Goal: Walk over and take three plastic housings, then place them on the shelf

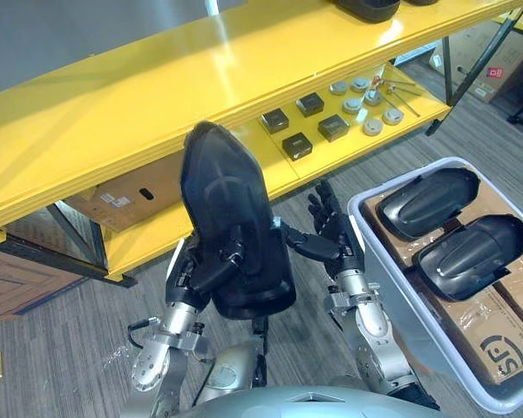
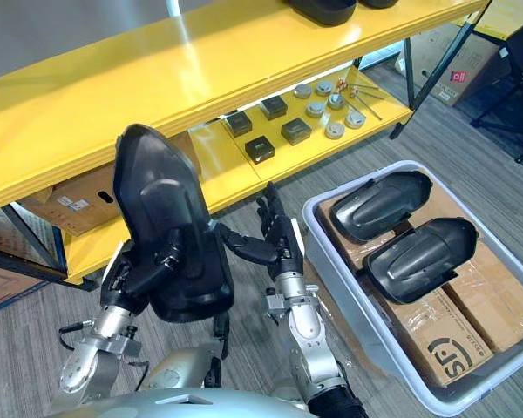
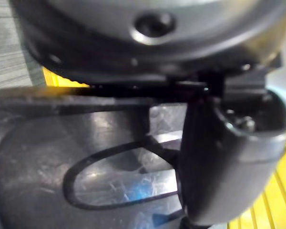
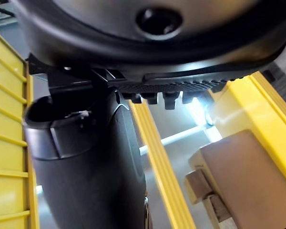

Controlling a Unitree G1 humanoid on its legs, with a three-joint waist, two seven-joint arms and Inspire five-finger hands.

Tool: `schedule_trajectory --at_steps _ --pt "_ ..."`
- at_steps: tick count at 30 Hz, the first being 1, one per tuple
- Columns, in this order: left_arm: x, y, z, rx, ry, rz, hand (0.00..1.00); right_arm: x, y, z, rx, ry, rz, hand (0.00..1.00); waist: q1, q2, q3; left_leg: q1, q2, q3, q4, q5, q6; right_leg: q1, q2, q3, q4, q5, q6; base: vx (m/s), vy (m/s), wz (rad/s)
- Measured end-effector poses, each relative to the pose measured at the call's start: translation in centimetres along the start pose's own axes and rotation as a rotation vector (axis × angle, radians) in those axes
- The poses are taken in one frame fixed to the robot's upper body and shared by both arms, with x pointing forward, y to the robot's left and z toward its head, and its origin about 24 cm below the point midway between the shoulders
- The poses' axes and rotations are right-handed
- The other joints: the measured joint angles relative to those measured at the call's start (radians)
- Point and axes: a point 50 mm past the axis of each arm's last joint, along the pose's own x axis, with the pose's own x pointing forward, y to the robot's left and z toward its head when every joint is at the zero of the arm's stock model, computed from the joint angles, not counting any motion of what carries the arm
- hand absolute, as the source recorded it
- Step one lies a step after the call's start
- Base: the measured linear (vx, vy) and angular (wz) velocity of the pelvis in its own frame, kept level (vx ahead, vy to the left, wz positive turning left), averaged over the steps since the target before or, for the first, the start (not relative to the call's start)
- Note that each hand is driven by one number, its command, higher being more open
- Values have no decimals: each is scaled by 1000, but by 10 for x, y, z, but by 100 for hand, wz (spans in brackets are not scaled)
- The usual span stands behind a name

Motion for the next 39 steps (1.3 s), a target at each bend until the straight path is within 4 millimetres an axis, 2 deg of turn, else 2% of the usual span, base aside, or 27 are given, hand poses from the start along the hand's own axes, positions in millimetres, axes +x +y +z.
schedule_trajectory --at_steps 5,10,16,19,22,24,25,26,27,28,29,30,31,32,34,39 --pt "-2 0 -1 -13 -2 29 0 -10 -6 -7 -62 29 -22 100 5 8 -3 -12 17 -34 -1 15 -14 11 33 -37 -4 -10 -17 -62 -65 20" --pt "-1 4 5 3 -39 51 0 -11 -8 -7 -62 14 -36 100 10 11 -8 -33 26 -25 -1 23 -17 -15 35 -31 1 -10 -17 -6 -42 -2" --pt "3 9 21 8 -121 127 0 1 -4 1 -53 -44 -46 100 32 2 -11 -29 22 -7 0 29 0 -19 27 -9 -1 2 -2 39 -31 -8" --pt "0 14 21 1 -125 196 0 10 5 4 -34 -68 -5 100 37 1 -12 -5 37 -12 0 31 -2 21 51 -12 -45 16 -9 -11 -85 -3" --pt "-1 15 21 -9 -137 231 0 12 7 0 13 -43 2 100 39 0 -13 -5 65 -51 11 42 -22 62 102 -44 -88 27 -26 -67 -93 23" --pt "-2 15 21 -19 -149 245 0 9 6 -8 10 11 0 100 45 4 -13 -14 83 -67 29 52 -35 60 124 -54 -62 20 -43 -155 -116 27" --pt "-2 15 21 -21 -156 244 0 4 2 -11 5 28 -7 100 53 15 -13 -27 91 -90 32 66 -64 47 134 -65 -40 6 -66 -190 -25 23" --pt "-2 15 21 -17 -156 240 0 0 -4 -14 4 47 -12 100 58 12 -10 -43 103 -61 51 -23 -97 36 121 -81 -34 -3 -86 -194 7 23" --pt "-2 16 20 -14 -154 241 0 -1 -6 -16 16 57 -14 100 58 -5 -7 -71 94 -22 111 -66 -74 29 101 -87 -33 1 -89 -144 1 13" --pt "-3 18 18 -7 -148 247 0 -5 -12 -18 20 74 -29 100 56 -25 -1 -107 85 20 291 -114 -16 26 66 -87 -33 3 -89 -86 -27 -1" --pt "-5 19 16 -8 -139 253 0 -12 -18 -20 16 87 -51 100 52 -5 -14 -81 95 50 360 -132 -17 31 72 -77 -36 6 -83 -65 -30 -2" --pt "-6 18 15 -13 -137 255 0 -15 -21 -21 14 89 -60 100 46 19 -33 -55 104 46 305 -160 -36 29 88 -75 -35 9 -78 -66 5 19" --pt "-3 19 15 -7 -145 248 0 -16 -27 -22 28 90 -101 100 19 17 -43 -20 91 41 207 -128 -35 25 81 -79 -36 9 -79 -51 26 29" --pt "-1 18 16 -5 -157 243 0 -14 -26 -20 42 73 -112 100 8 18 -49 3 83 46 125 -87 -17 14 82 -77 -41 19 -72 -49 17 27" --pt "1 17 17 6 -161 234 0 -12 -25 -18 57 63 -127 100 2 18 -51 28 79 55 53 -43 -19 11 87 -71 -53 39 -62 0 3 -4" --pt "-1 14 13 -2 -138 233 0 -20 -19 -20 82 72 -119 100 3 5 -66 56 68 65 4 -20 -9 14 83 -61 -51 43 -57 23 -14 -4"
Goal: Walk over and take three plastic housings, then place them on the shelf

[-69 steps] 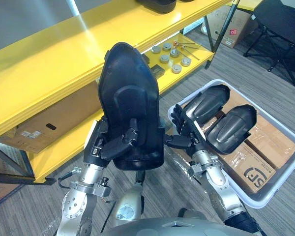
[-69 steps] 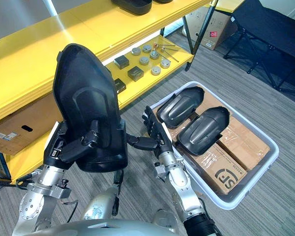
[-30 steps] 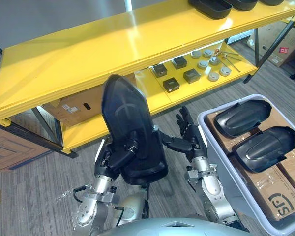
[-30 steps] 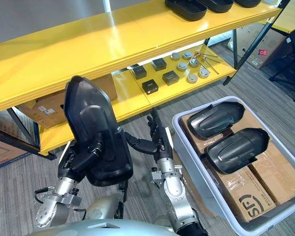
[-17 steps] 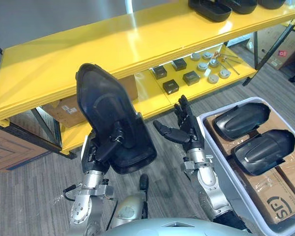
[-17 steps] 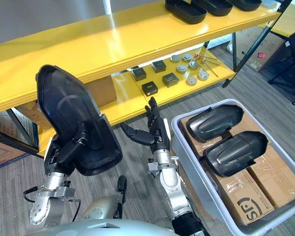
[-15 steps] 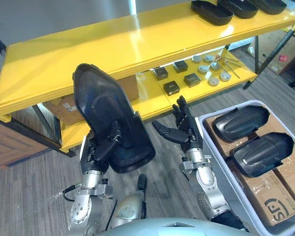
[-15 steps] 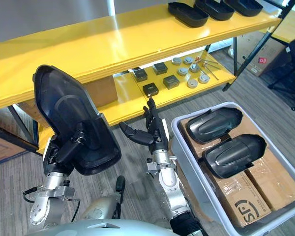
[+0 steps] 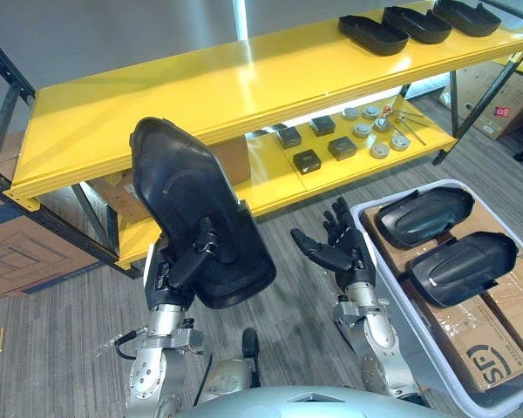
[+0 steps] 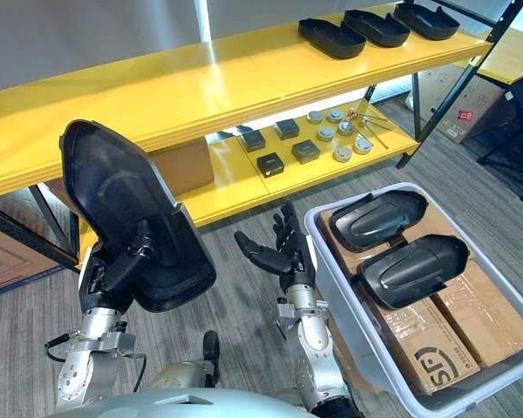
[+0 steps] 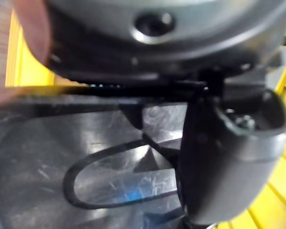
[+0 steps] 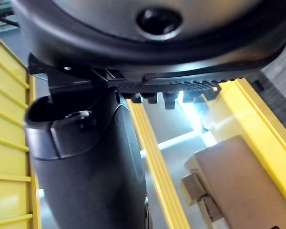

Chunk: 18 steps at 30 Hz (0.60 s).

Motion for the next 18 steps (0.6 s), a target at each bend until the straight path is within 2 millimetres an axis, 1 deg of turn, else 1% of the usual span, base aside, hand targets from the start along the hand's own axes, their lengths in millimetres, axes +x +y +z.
schedule_trajectory --at_steps 4,5,6,7,8,9,10,11,12,13,14,15,16,17,18 --pt "-2 4 0 4 2 41 0 0 7 0 2 1 46 100 3 1 0 -5 -5 4 15 -9 3 -3 -6 10 5 0 0 -2 -4 -2" --pt "-2 5 1 7 0 52 0 1 9 0 -1 0 57 100 10 1 0 -23 -3 8 59 -35 4 -8 -11 19 12 -1 0 -22 25 -21" --pt "-1 6 1 8 -3 63 0 2 9 1 -6 -5 64 100 23 3 2 -50 0 17 128 -74 6 -21 -22 39 34 -5 -2 -27 37 -25" --pt "-1 7 1 8 -5 69 0 4 9 2 -9 -7 65 100 27 5 4 -65 1 22 171 -97 7 -24 -23 46 43 -8 -2 -34 51 -33" --pt "-2 9 2 8 -9 86 0 6 12 1 -12 -6 75 100 29 10 8 -94 18 30 260 -148 8 -28 -33 60 64 -19 1 -34 52 -24" --pt "-1 10 3 9 -12 94 0 8 13 1 -13 -6 79 100 31 13 11 -107 19 33 306 -172 8 -30 -37 66 80 -28 2 -62 98 -24" --pt "-1 12 4 16 -21 103 0 10 14 2 -15 -10 83 100 32 16 17 -131 30 38 395 -229 7 -36 -50 74 124 -62 -1 -78 134 -22" --pt "0 13 8 29 -33 107 0 11 14 3 -17 -13 82 100 32 8 34 -140 35 44 472 -281 14 -36 -70 82 175 -98 0 -85 134 -17" --pt "0 14 10 42 -43 107 0 11 14 2 -17 -13 80 100 31 -4 40 -148 35 46 516 -305 22 -39 -83 84 202 -117 0 -41 150 -13" --pt "1 14 16 67 -66 100 0 11 12 2 -17 -12 71 100 30 -13 46 -164 35 47 648 -372 53 -38 -111 89 265 -155 7 43 231 -11" --pt "2 14 21 81 -83 88 0 7 7 1 -20 -6 50 100 30 0 39 -148 33 55 696 -459 57 -42 -129 103 347 -195 -36 72 214 -9" --pt "4 15 24 89 -95 84 0 7 5 0 -21 0 43 100 29 -13 46 -147 19 53 701 -472 58 -65 -148 131 420 -201 -66 79 170 12" --pt "7 16 27 89 -115 89 0 6 3 0 -27 3 34 100 10 -33 46 -138 -14 42 679 -478 91 -156 -181 214 558 -135 -127 103 118 40" --pt "10 14 30 91 -129 82 0 5 -1 0 -29 5 23 100 -6 -35 51 -125 -26 32 644 -471 104 -196 -167 262 557 -155 -97 116 136 39" --pt "12 14 31 92 -136 76 0 5 -2 0 -31 3 19 100 -3 -33 53 -118 -30 29 624 -464 108 -218 -152 277 540 -164 -82 147 163 23"
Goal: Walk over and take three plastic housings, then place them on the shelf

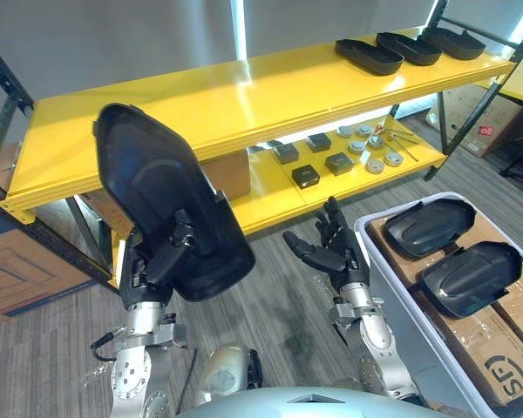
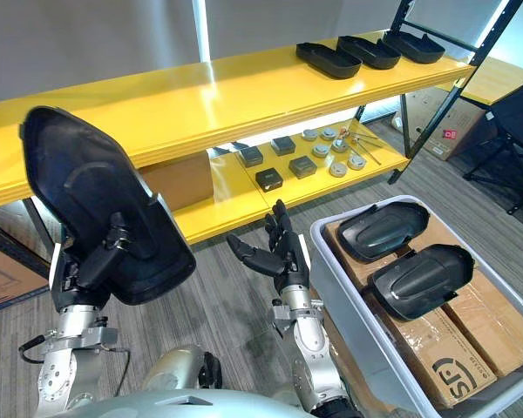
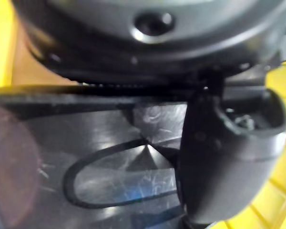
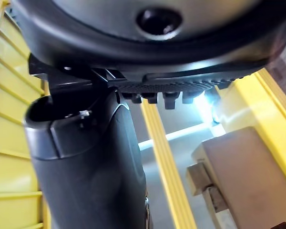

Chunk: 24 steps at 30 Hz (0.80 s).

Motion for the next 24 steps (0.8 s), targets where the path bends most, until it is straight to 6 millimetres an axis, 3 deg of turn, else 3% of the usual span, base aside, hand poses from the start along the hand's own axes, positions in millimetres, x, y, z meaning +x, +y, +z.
schedule_trajectory --at_steps 3,5,7,9,10,12,13,14,15,17,18,19,20,21,23,24 --pt "10 -4 5 4 -34 -34 0 -1 -9 4 -4 -17 -15 100 -14 4 2 52 -33 -47 -113 47 6 -92 111 68 -141 9 20 151 106 38" --pt "16 -11 7 -10 -58 -63 0 -8 -22 12 -10 -49 -61 100 -29 5 4 124 -67 -83 -219 91 6 -184 178 132 -251 63 87 231 66 63" --pt "17 -12 8 -12 -67 -65 0 -14 -29 19 -11 -74 -85 100 -38 0 8 169 -93 -100 -245 97 8 -243 180 158 -301 127 94 274 10 51" --pt "16 -10 8 -6 -71 -46 0 -21 -31 23 -8 -89 -89 100 -71 -11 16 215 -115 -144 -240 80 -18 -279 182 187 -383 196 92 307 -58 77" --pt "16 -9 9 -4 -80 -44 0 -22 -30 23 -8 -94 -82 100 -85 -19 18 224 -120 -166 -232 66 -28 -279 183 194 -415 208 97 307 -123 90" --pt "16 -10 12 -1 -106 -58 0 -23 -27 25 -11 -120 -72 100 -78 -37 20 235 -129 -204 -198 5 -35 -260 185 220 -448 212 101 299 -172 73" --pt "16 -10 12 -4 -103 -57 0 -22 -26 27 -13 -133 -65 100 -60 -38 18 239 -121 -221 -157 -59 -26 -237 191 219 -449 260 77 317 -228 49" --pt "15 -9 10 -16 -92 -43 0 -18 -25 29 -26 -144 -58 100 -47 -16 13 245 -87 -230 -135 -101 -33 -233 208 196 -418 291 65 403 -307 50" --pt "14 -7 9 -22 -89 -36 0 -17 -24 31 -46 -150 -57 100 -48 -6 8 253 -68 -239 -139 -113 -33 -230 215 181 -403 294 61 365 -273 60" --pt "9 -1 2 -36 -55 6 0 -17 -25 37 -106 -167 -54 100 -58 28 -33 347 33 -226 -245 -115 -10 -159 264 112 -434 306 40 562 -334 81" --pt "8 -1 2 -36 -52 11 0 -17 -27 41 -119 -186 -52 100 -66 34 -43 333 38 -215 -208 -95 -36 -153 264 93 -440 320 20 638 -354 88" --pt "7 -1 -3 -46 -40 23 0 -13 -33 52 -149 -232 -55 100 -76 52 -53 284 72 -171 -102 -61 -83 -134 277 70 -447 326 -37 497 -253 68" --pt "6 -1 -7 -56 -19 41 0 -8 -38 62 -171 -273 -59 100 -75 58 -52 242 105 -128 -6 -41 -109 -85 283 54 -481 325 -53 485 -248 47" --pt "6 -1 -9 -57 -6 41 0 -7 -39 67 -173 -296 -68 100 -71 58 -52 235 118 -100 13 -46 -119 -55 285 49 -500 324 -55 476 -192 26" --pt "7 -3 -12 -53 17 15 0 -4 -41 94 -172 -443 -90 100 -65 53 -49 206 132 -44 -20 -68 -153 62 285 44 -592 316 -66 412 -131 20" --pt "7 -4 -11 -53 13 5 0 -3 -39 103 -163 -490 -89 100 -61 53 -49 190 130 -39 -47 -67 -153 88 285 44 -614 315 -67 335 -69 10"
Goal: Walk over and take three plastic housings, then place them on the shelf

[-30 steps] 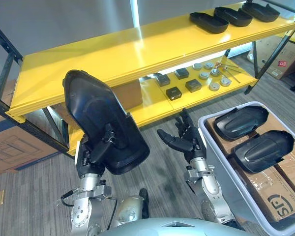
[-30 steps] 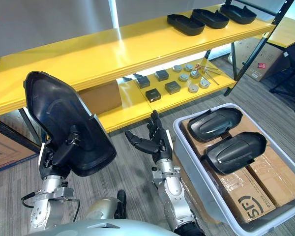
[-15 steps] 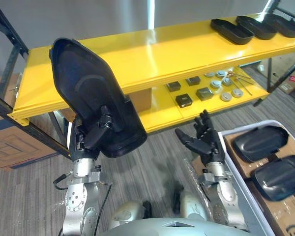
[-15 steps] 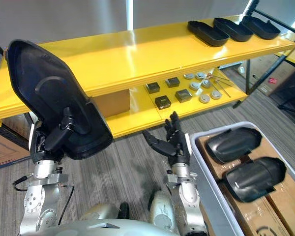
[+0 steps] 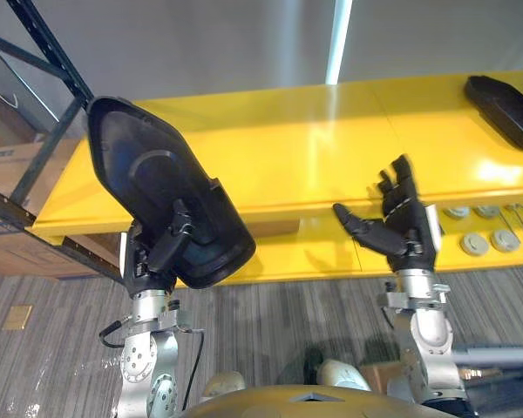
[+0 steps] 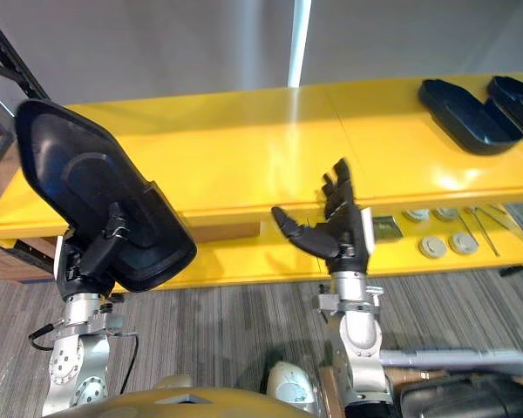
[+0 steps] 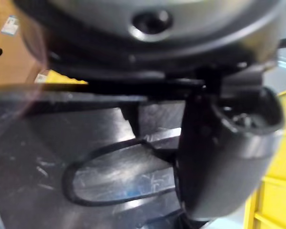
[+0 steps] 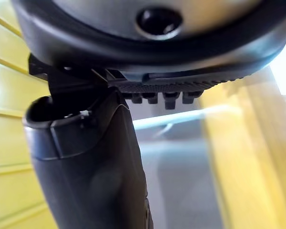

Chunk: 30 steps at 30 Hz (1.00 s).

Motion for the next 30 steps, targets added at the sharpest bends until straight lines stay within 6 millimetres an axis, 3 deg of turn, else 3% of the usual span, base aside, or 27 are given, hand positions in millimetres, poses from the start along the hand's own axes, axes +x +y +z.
schedule_trajectory --at_steps 2,4,5,7,8,11,14,18,22,27,30 --pt "6 -6 3 20 -24 -51 0 16 6 27 21 -168 4 100 10 -2 2 -92 4 7 -104 30 -17 78 -5 -7 -50 -20 6 317 -20 3" --pt "8 -10 6 19 -42 -92 0 21 9 39 23 -244 11 100 8 1 2 -148 11 -2 -166 97 -28 101 -10 -14 -45 -43 23 193 39 -8" --pt "8 -16 9 12 -57 -129 0 23 8 46 -2 -278 15 100 15 7 2 -168 19 6 -215 177 -31 120 -10 -6 -45 -63 45 221 151 -31" --pt "9 -23 15 5 -84 -195 0 22 5 54 -25 -304 24 100 7 45 -15 -160 25 9 -264 316 -29 132 -5 24 -23 -95 79 278 247 -41" --pt "12 -27 20 15 -104 -255 0 19 2 55 -21 -305 -11 100 -2 39 -25 -148 10 12 -280 382 -14 127 -20 42 -3 -110 101 310 250 -37" --pt "28 -43 37 52 -176 -427 0 8 -6 49 33 -258 -110 100 -36 -25 -4 -86 -65 62 -405 412 26 109 -95 53 13 -120 127 212 172 -18" --pt "38 -61 35 51 -135 -535 0 -6 -9 38 85 -173 -178 100 -57 -60 -4 -42 -96 96 -466 419 37 105 -125 62 11 -108 145 146 139 -22" --pt "43 -87 26 57 -70 -656 0 -13 -10 33 80 -126 -182 100 -82 -63 -5 -20 -110 134 -507 421 43 93 -139 80 7 -103 152 64 56 -27" --pt "61 -111 14 172 -18 -746 0 -11 -11 29 52 -63 -121 100 -135 -59 -5 -7 -107 175 -547 441 42 69 -134 123 2 -97 162 -3 11 -31" --pt "95 -111 2 290 53 -602 0 -16 -20 28 -10 -9 -30 100 -191 -51 -4 12 -93 235 -584 455 38 41 -117 187 -9 -82 172 -43 20 -40" --pt "122 -97 -4 352 104 -449 0 -14 -20 30 -11 -1 75 100 -222 -40 0 11 -76 281 -586 458 35 12 -100 235 -11 -64 167 -61 12 -41"
